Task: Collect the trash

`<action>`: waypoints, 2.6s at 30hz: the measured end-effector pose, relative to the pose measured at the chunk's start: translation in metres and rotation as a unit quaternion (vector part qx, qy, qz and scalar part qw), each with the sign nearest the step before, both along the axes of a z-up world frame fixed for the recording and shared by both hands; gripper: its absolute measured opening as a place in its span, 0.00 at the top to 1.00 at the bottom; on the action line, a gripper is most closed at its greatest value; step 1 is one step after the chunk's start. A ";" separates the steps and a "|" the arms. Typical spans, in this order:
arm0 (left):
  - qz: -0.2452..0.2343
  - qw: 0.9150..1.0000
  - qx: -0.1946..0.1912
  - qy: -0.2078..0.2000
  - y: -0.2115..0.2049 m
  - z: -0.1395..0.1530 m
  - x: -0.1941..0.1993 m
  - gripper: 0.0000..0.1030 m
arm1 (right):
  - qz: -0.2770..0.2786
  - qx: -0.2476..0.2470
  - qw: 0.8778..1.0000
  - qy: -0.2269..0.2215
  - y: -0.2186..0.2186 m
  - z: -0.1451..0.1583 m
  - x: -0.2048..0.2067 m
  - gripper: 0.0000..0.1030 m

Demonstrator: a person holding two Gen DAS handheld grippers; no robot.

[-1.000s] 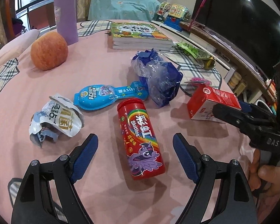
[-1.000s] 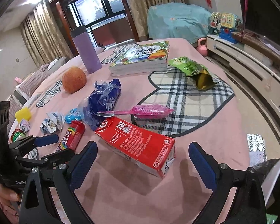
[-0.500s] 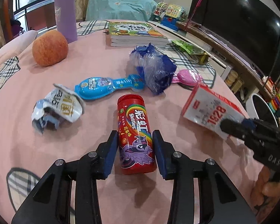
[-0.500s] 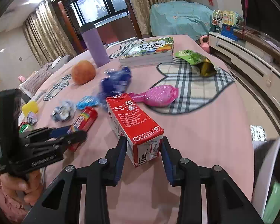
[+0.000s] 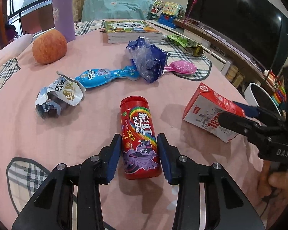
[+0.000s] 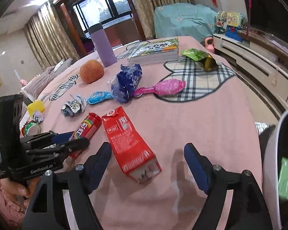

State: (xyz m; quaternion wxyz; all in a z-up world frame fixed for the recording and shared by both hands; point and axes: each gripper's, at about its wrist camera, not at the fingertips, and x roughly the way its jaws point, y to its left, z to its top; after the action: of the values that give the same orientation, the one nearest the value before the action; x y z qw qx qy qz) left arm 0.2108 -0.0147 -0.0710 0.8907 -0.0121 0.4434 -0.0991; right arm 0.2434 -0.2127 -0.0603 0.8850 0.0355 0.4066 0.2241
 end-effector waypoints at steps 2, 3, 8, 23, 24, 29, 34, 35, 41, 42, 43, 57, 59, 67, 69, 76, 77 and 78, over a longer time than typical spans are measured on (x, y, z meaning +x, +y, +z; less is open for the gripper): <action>0.003 1.000 0.001 0.001 0.000 -0.002 0.001 0.59 | 0.005 -0.009 1.000 0.000 0.006 -0.002 0.005 0.22; 0.005 1.000 -0.001 0.002 0.001 -0.002 0.002 0.59 | 0.009 -0.012 1.000 0.000 0.009 -0.003 0.007 0.23; 0.011 1.000 -0.001 0.003 0.002 -0.003 0.005 0.49 | 0.020 -0.022 1.000 0.005 0.018 -0.008 0.004 0.51; 0.022 1.000 0.009 -0.012 0.001 -0.007 0.003 0.56 | -0.074 -0.004 0.997 0.012 0.008 -0.009 -0.035 0.67; 0.023 1.000 0.005 -0.013 0.002 -0.007 0.003 0.62 | -0.077 -0.002 0.997 0.014 0.008 -0.010 -0.033 0.67; 0.021 1.000 -0.004 -0.014 0.003 -0.005 -0.004 0.67 | -0.088 0.000 0.996 0.022 0.007 -0.012 -0.022 0.67; 0.015 1.000 -0.016 -0.016 -0.001 -0.001 -0.019 0.67 | -0.097 0.007 0.995 0.009 0.005 -0.005 -0.032 0.69; 0.013 1.000 -0.020 -0.016 -0.003 0.000 -0.023 0.67 | -0.100 0.010 0.995 0.006 0.003 -0.003 -0.036 0.69; -0.012 0.999 -0.030 -0.027 -0.023 0.012 -0.043 0.67 | -0.122 0.030 0.992 -0.013 -0.018 0.010 -0.062 0.69; -0.019 0.999 -0.032 -0.029 -0.028 0.015 -0.046 0.67 | -0.125 0.035 0.991 -0.015 -0.022 0.012 -0.066 0.69; -0.023 0.999 -0.033 -0.031 -0.030 0.016 -0.048 0.67 | -0.131 0.040 0.990 -0.018 -0.028 0.014 -0.073 0.69; -0.094 0.994 -0.037 -0.034 -0.096 0.029 -0.067 0.67 | -0.190 0.065 0.978 -0.054 -0.094 0.039 -0.129 0.69; -0.103 0.993 -0.036 -0.038 -0.107 0.032 -0.068 0.67 | -0.201 0.065 0.976 -0.052 -0.103 0.038 -0.132 0.69; -0.143 0.988 -0.031 -0.045 -0.152 0.043 -0.070 0.67 | -0.244 0.063 0.966 -0.055 -0.147 0.038 -0.144 0.69; -0.152 0.987 -0.030 -0.048 -0.162 0.045 -0.070 0.67 | -0.251 0.063 0.964 -0.056 -0.157 0.038 -0.147 0.69; -0.180 0.982 -0.026 -0.048 -0.193 0.050 -0.070 0.67 | -0.270 0.062 0.959 -0.057 -0.182 0.037 -0.151 0.69; -0.183 0.982 -0.025 -0.048 -0.197 0.050 -0.070 0.67 | -0.271 0.061 0.959 -0.058 -0.184 0.037 -0.151 0.69; -0.184 0.981 -0.025 -0.048 -0.200 0.051 -0.069 0.67 | -0.273 0.061 0.958 -0.059 -0.187 0.037 -0.151 0.69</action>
State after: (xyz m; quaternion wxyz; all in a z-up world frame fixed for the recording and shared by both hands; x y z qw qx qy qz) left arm 0.1416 -0.2149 -0.0204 0.8770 0.0523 0.3922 -0.2727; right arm 0.0922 -0.3996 -0.0232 0.9309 0.1854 0.3146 0.0001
